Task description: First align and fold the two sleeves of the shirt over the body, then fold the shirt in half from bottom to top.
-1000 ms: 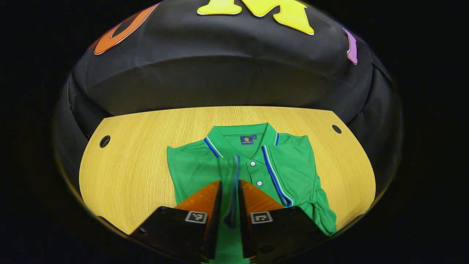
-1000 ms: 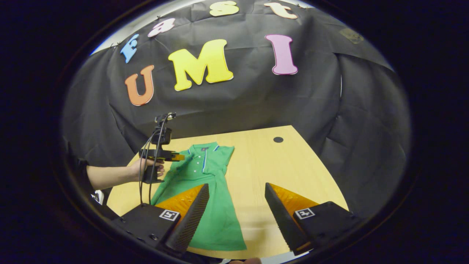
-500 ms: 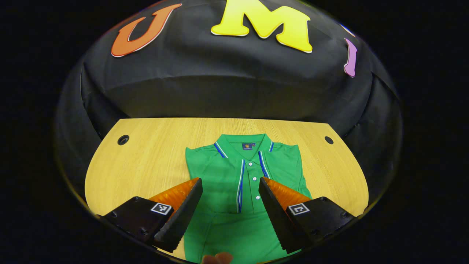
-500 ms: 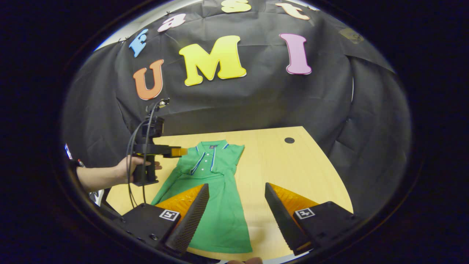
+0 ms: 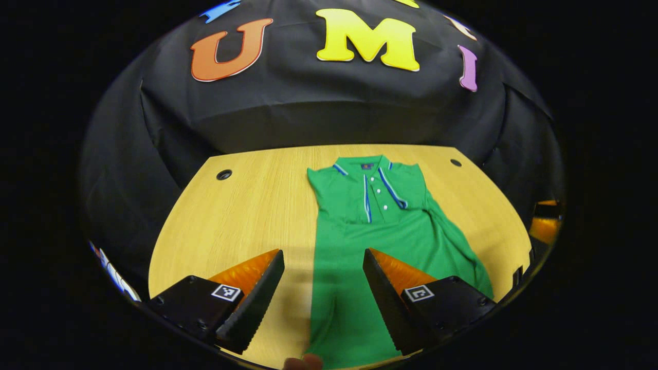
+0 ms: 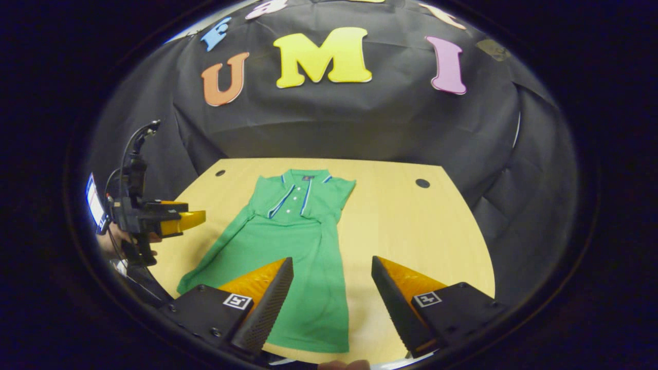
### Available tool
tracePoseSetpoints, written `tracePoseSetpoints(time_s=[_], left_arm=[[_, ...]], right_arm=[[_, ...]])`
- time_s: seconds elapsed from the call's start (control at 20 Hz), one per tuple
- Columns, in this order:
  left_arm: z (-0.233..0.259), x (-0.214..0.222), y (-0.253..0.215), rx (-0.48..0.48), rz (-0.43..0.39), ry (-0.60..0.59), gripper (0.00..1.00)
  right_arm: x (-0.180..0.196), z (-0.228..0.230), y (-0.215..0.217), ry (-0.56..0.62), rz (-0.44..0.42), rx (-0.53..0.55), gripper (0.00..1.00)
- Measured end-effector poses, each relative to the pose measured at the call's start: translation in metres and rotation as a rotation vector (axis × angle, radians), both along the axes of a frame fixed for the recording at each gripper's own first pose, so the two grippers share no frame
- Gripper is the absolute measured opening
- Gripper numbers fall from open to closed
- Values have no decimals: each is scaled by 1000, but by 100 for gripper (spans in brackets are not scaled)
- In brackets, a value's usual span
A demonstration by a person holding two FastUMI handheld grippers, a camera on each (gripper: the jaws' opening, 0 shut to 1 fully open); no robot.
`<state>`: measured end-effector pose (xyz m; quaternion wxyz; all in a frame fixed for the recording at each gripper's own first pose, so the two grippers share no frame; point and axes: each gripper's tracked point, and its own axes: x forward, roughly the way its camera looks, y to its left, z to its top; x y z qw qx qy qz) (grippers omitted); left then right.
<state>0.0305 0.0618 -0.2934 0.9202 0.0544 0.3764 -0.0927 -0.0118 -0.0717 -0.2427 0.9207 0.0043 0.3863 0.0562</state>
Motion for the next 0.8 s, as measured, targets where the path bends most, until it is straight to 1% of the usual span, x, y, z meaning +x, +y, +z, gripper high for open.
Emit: tracePoseSetpoints(time_s=[0.05, 0.1, 0.15, 0.2, 0.25, 0.3, 0.4, 0.5, 0.55, 0.6, 0.65, 0.7, 0.75, 0.8], left_arm=[[-3, -18, 5, 7, -8, 17, 99], [-7, -36, 11, 13, -13, 39, 99], [-12, -55, 16, 12, -22, 64, 99], [-18, -72, 18, 10, -37, 93, 99], [-24, -91, 20, 10, -55, 124, 99], [-30, -109, 21, 10, -78, 156, 100], [-42, -142, 23, 14, -120, 213, 99], [-58, -168, 26, 22, -138, 262, 99], [-65, -175, 27, 31, -142, 282, 100], [-72, -180, 28, 35, -146, 299, 99], [-77, -185, 28, 40, -150, 311, 100], [-80, -192, 29, 42, -158, 320, 100], [-82, -194, 31, 53, -162, 321, 99], [-85, -194, 35, 66, -164, 322, 99]], right_arm=[[-6, -5, 5, 14, 32, 0, 94], [-14, -11, 9, 29, 64, -5, 98], [-22, -17, 12, 46, 93, -10, 93], [-31, -25, 14, 70, 115, -12, 93], [-41, -34, 15, 100, 129, -16, 98], [-51, -43, 13, 132, 137, -23, 98], [-72, -61, 8, 192, 141, -33, 98], [-91, -76, 1, 245, 139, -47, 98], [-101, -84, -3, 269, 135, -57, 93], [-111, -91, -7, 298, 128, -64, 98], [-123, -98, -9, 327, 120, -63, 98], [-133, -105, -12, 354, 113, -64, 94], [-141, -111, -14, 377, 108, -67, 98], [-147, -117, -17, 394, 106, -74, 98]])
